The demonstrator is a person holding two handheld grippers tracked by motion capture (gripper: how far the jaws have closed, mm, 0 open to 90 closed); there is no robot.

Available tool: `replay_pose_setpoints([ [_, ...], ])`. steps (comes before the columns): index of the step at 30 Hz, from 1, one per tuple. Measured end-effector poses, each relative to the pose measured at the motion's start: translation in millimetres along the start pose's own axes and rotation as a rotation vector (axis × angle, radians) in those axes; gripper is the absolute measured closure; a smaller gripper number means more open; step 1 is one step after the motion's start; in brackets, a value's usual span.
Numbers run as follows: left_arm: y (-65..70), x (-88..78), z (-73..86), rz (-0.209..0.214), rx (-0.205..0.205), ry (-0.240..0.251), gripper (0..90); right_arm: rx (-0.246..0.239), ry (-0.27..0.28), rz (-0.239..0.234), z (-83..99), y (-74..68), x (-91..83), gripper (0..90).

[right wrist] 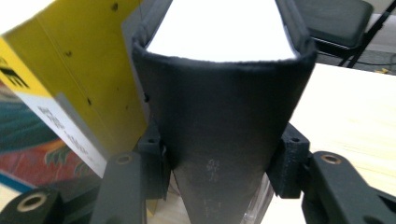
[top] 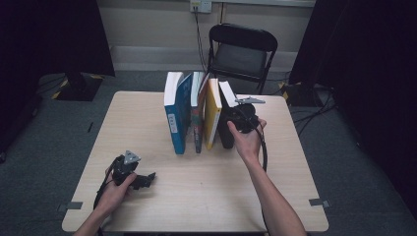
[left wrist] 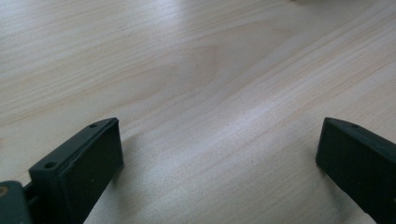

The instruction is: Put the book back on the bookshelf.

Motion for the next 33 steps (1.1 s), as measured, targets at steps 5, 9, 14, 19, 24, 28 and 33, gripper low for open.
replay_pose_setpoints([
  [5,-0.1,0.0,0.0,0.000,0.001,-0.001,0.1,0.088,0.010,0.033,-3.5,2.5,0.5,51.9],
  [9,0.2,0.2,-0.1,0.002,0.000,0.001,0.1,0.087,0.030,0.024,-2.6,-0.1,1.1,51.1],
  [14,0.2,0.1,-0.1,0.001,-0.001,0.001,0.1,0.048,0.052,-0.013,4.4,-11.1,1.4,47.2],
  [19,0.2,0.1,-0.1,0.001,-0.001,0.001,0.1,0.032,0.043,-0.070,3.5,-19.0,3.5,41.9],
  [24,-0.1,0.0,0.1,0.000,0.001,-0.001,0.1,-0.020,0.032,-0.080,4.1,-20.9,6.6,40.2],
  [28,0.0,0.0,0.0,0.000,0.001,0.000,0.1,-0.037,0.035,-0.085,4.0,-19.8,6.9,40.1],
  [33,-0.1,0.0,0.1,0.001,0.002,-0.001,0.1,-0.062,0.042,-0.085,3.7,-20.1,7.4,41.5],
])
Point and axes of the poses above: each handheld gripper's, and its own axes: x roughly forward along the jaws, z roughly out of its underside, y roughly to its right, the point moved 9 cm from there along x, roughly forward along the jaws, and after that the axes turned 4 degrees about z, right-handed, at the moved point
